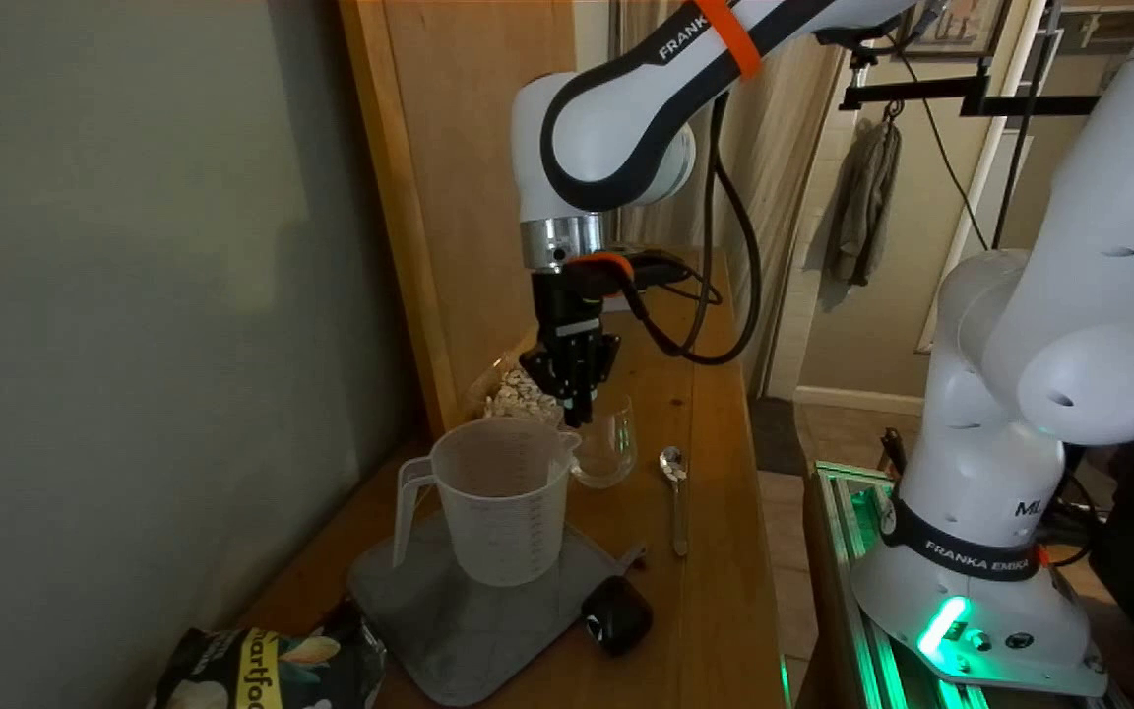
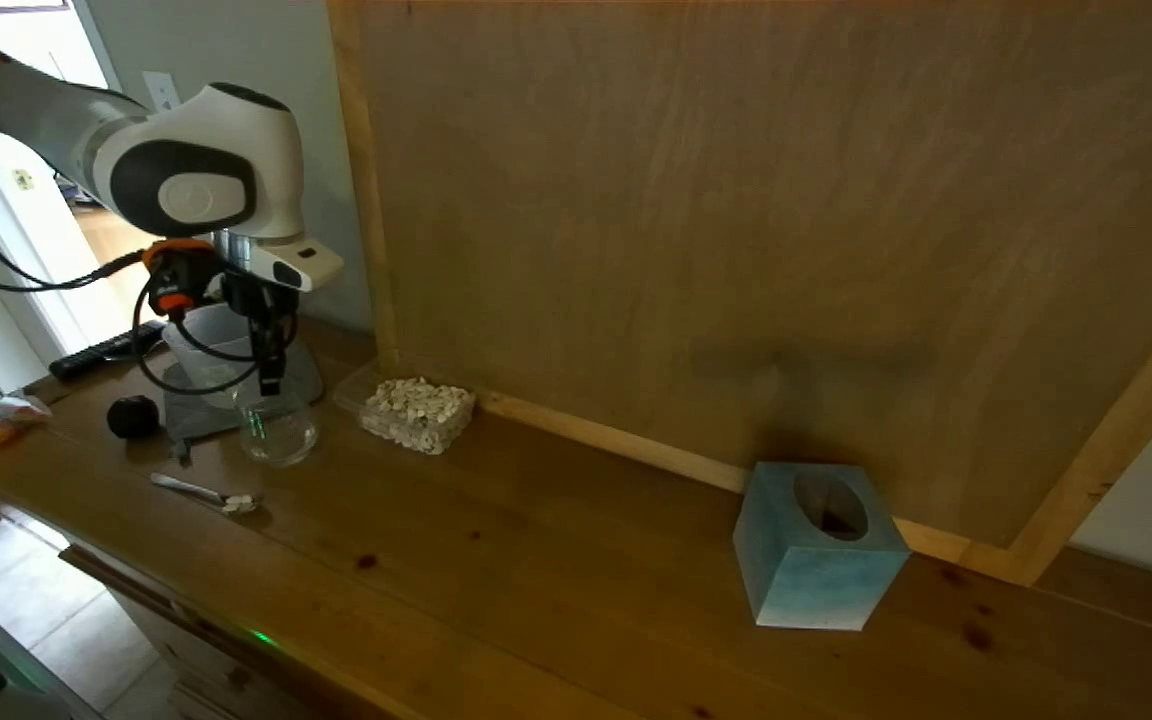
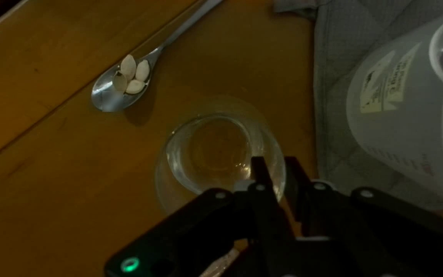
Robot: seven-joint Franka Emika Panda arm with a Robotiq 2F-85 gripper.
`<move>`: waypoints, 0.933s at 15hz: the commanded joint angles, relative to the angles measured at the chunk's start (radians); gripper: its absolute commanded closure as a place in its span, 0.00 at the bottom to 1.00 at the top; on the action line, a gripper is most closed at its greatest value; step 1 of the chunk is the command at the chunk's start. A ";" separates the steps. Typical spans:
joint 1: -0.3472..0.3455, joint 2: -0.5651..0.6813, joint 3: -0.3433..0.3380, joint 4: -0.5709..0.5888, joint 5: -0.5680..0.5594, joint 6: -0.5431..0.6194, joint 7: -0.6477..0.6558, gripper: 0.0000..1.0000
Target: Pour the contents from the glass cup into the jar
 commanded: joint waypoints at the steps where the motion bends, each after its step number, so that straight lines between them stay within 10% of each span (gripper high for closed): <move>1: -0.006 0.015 0.001 0.006 -0.023 0.012 -0.008 1.00; 3: -0.005 0.021 0.000 0.008 -0.028 0.009 -0.014 1.00; 4: -0.004 0.021 0.000 0.009 -0.026 0.009 -0.018 0.74; 9: -0.003 0.020 0.000 0.008 -0.033 0.009 -0.028 0.43; 11: -0.004 0.018 0.001 0.009 -0.041 0.010 -0.026 0.82; 14: -0.005 0.019 0.001 0.009 -0.051 0.008 -0.025 0.98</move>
